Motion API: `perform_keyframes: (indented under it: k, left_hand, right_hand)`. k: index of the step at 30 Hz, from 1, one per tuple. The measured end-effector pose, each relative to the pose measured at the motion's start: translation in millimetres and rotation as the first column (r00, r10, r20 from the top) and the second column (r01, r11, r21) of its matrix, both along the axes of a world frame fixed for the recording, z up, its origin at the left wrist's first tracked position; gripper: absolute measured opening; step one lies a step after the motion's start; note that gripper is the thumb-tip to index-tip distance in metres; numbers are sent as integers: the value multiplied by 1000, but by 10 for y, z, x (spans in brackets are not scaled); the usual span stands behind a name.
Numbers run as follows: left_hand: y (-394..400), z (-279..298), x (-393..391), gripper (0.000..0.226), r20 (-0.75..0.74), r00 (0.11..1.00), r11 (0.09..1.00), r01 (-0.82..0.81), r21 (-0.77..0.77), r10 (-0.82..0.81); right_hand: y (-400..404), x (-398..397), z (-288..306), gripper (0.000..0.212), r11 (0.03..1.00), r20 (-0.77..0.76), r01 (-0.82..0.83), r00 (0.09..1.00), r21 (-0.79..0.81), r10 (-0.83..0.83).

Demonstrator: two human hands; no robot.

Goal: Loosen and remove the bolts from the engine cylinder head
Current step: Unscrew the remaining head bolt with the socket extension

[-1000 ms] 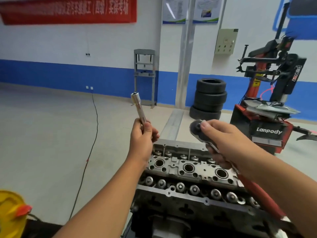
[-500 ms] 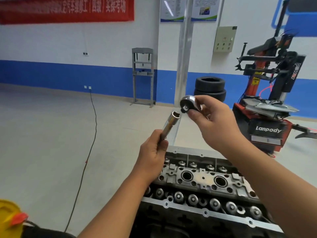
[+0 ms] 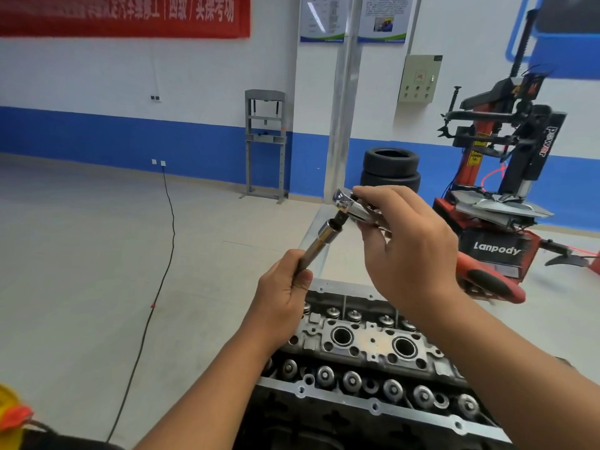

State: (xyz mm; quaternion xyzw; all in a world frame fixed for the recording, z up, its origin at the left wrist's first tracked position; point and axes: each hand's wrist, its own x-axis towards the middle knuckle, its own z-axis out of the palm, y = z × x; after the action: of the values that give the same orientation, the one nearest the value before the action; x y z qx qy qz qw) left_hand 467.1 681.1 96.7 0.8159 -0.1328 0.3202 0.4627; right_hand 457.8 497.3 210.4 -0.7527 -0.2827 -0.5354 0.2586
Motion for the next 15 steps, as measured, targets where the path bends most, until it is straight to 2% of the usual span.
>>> perform_keyframes:
  k: [4,9,13,15]
  left_hand:
    - [-5,13,5,29,7,1000,1000,4,-7,-3]
    - [11,-5,-4,14,26,999,1000,28,-10,-27]
    - [15,-13,-19,15,37,998,998,48,-39,-47]
    - [-2,12,-55,23,68,997,998,46,-43,-43]
  right_hand:
    - [53,-22,-54,38,999,59,30,998,16,-31]
    - [53,13,-60,36,998,155,34,988,-49,-27]
    - [96,-2,-77,31,994,270,52,962,-97,-24]
    - [112,-35,-54,24,988,323,67,946,-138,-20]
